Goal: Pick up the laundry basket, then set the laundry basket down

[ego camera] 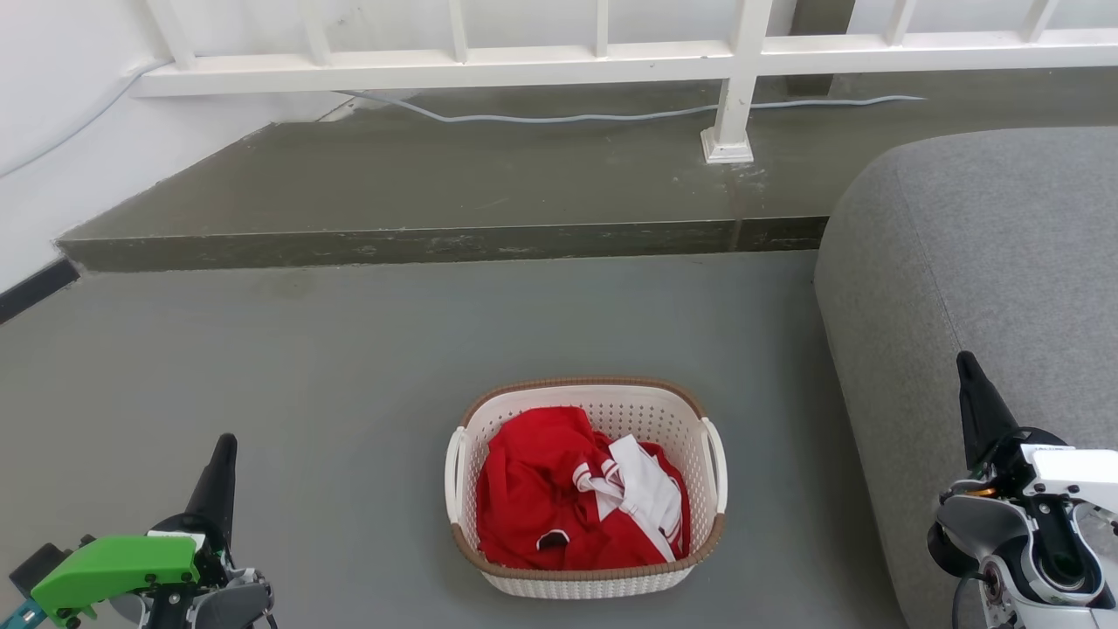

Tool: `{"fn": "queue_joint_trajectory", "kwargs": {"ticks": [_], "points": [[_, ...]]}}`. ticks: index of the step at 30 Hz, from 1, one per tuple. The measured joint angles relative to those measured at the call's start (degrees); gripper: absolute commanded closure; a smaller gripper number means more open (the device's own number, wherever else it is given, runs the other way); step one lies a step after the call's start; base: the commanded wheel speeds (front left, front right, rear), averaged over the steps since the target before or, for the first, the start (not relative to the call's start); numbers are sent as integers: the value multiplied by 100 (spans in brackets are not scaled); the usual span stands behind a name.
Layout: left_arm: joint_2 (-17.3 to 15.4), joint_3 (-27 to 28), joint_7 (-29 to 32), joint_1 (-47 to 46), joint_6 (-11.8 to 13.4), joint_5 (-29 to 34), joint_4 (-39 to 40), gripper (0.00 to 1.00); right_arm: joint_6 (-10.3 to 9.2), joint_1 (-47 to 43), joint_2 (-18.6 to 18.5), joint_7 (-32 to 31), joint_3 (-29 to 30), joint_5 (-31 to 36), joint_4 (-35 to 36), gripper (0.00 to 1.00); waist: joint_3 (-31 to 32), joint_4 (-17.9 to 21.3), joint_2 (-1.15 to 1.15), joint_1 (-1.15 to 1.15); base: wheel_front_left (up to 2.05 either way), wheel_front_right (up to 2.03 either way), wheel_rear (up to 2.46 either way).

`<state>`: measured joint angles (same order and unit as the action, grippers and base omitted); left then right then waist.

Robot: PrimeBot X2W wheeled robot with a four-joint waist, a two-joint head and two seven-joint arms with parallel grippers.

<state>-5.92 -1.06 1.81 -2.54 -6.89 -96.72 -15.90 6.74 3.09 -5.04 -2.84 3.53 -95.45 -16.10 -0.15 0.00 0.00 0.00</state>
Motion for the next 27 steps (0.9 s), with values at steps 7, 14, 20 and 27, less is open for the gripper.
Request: {"fn": "queue_joint_trajectory", "kwargs": {"ticks": [7,14,20,27], "points": [[1,8,1,-1,0,0,-1,100,5,0,1,-1,3,0,1,100,0,0,0,0,0,0,0],[2,18,1,-2,-12,0,0,100,5,0,2,-7,7,0,2,100,0,0,0,0,0,0,0],[3,31,24,-3,-12,0,0,100,7,0,3,-7,9,1,2,100,-1,0,0,0,0,0,0],[4,36,24,-3,-12,0,1,100,7,0,4,-7,12,2,4,100,-1,0,0,0,0,0,0]]}}
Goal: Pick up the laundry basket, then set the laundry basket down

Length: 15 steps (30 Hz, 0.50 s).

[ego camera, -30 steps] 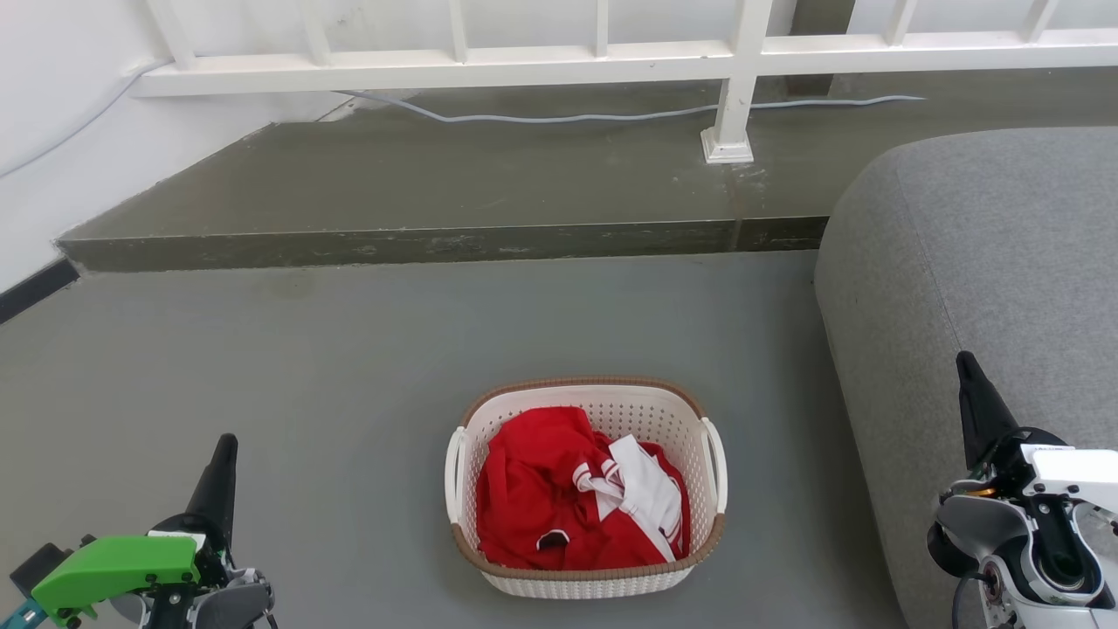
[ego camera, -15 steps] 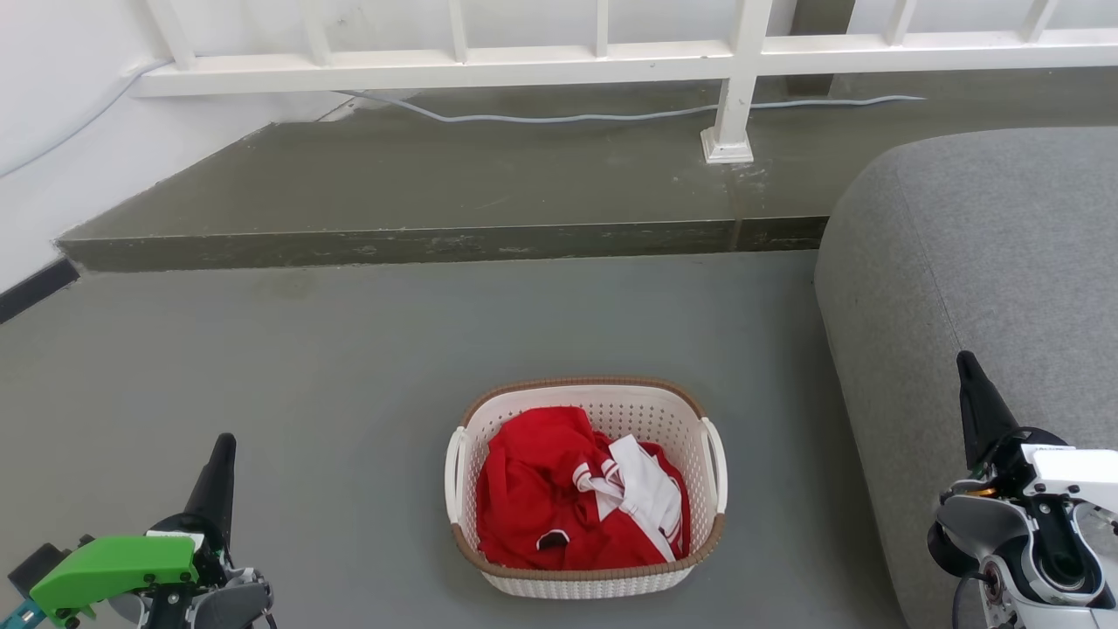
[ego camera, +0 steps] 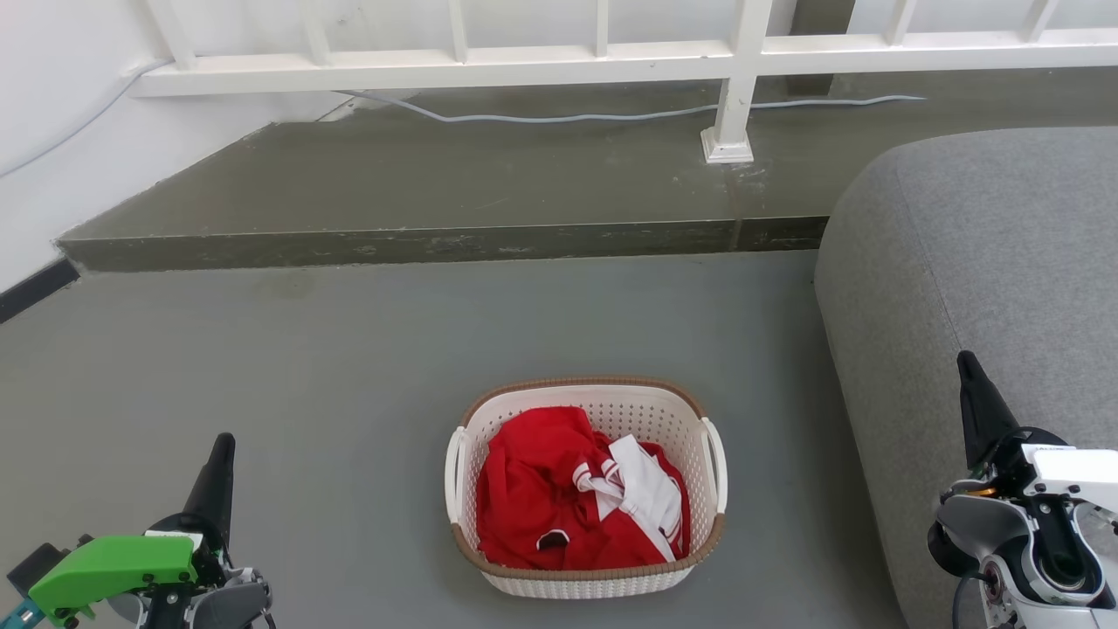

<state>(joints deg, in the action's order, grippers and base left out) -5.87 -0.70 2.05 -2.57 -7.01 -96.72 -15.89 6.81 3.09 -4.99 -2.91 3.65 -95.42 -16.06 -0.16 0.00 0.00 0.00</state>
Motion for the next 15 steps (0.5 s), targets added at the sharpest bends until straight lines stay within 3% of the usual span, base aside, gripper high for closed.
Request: {"fn": "queue_joint_trajectory", "kwargs": {"ticks": [15], "points": [[9,18,1,-1,-1,2,3,100,0,0,10,-1,8,7,2,100,-1,0,0,0,0,0,0]]}}
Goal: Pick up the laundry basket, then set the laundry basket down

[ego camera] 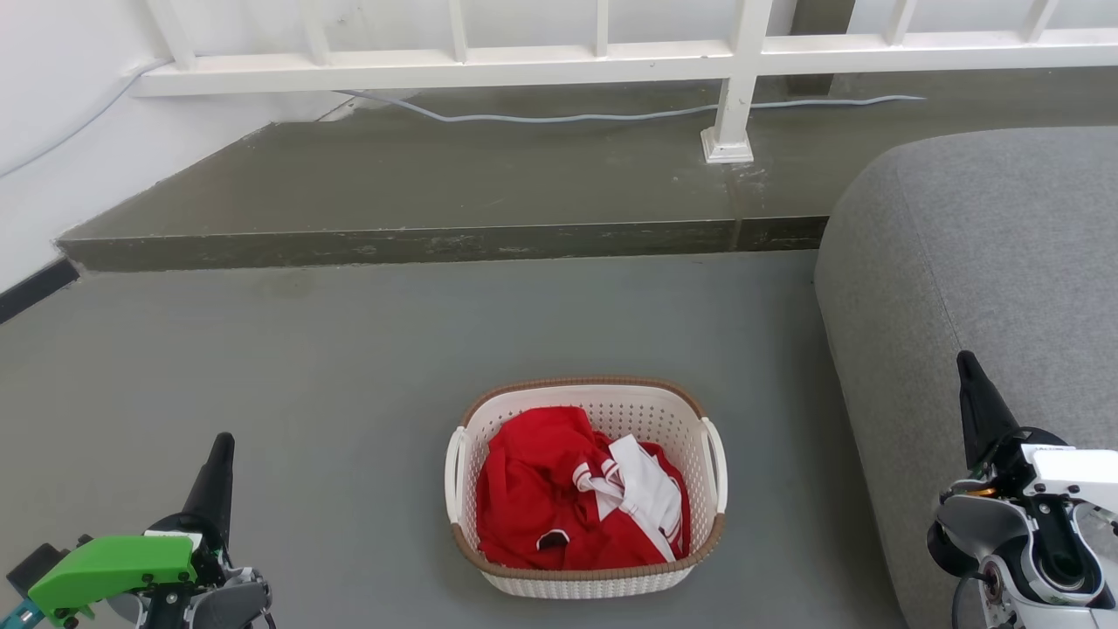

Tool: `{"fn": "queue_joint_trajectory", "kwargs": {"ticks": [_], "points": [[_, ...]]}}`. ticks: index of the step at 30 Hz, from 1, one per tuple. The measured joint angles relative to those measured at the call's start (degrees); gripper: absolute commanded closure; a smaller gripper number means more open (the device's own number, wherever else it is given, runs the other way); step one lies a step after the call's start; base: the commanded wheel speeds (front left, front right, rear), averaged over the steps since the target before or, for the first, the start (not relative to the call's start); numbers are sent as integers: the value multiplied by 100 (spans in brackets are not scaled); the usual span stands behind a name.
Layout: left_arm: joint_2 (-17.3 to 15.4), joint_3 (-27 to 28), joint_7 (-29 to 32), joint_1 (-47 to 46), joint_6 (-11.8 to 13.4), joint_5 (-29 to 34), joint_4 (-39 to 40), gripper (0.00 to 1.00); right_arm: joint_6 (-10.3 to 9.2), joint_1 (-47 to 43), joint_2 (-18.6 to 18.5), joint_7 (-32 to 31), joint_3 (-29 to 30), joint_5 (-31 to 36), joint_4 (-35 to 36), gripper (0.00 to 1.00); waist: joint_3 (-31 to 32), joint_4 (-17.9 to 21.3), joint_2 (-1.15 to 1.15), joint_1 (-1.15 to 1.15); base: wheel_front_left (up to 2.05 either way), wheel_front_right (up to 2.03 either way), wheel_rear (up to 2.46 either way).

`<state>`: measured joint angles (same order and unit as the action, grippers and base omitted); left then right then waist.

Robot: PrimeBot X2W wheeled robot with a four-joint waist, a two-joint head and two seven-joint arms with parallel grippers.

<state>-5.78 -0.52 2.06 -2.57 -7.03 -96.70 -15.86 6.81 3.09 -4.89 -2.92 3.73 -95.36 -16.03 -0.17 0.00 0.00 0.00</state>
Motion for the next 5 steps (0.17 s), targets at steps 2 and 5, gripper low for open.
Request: {"fn": "queue_joint_trajectory", "kwargs": {"ticks": [2,5], "points": [[2,2,0,0,0,0,0,100,0,0,3,-1,1,0,0,100,0,0,0,0,0,0,0],[5,4,0,0,0,0,1,100,0,0,7,-18,2,0,1,100,0,0,0,0,0,0,0]]}}
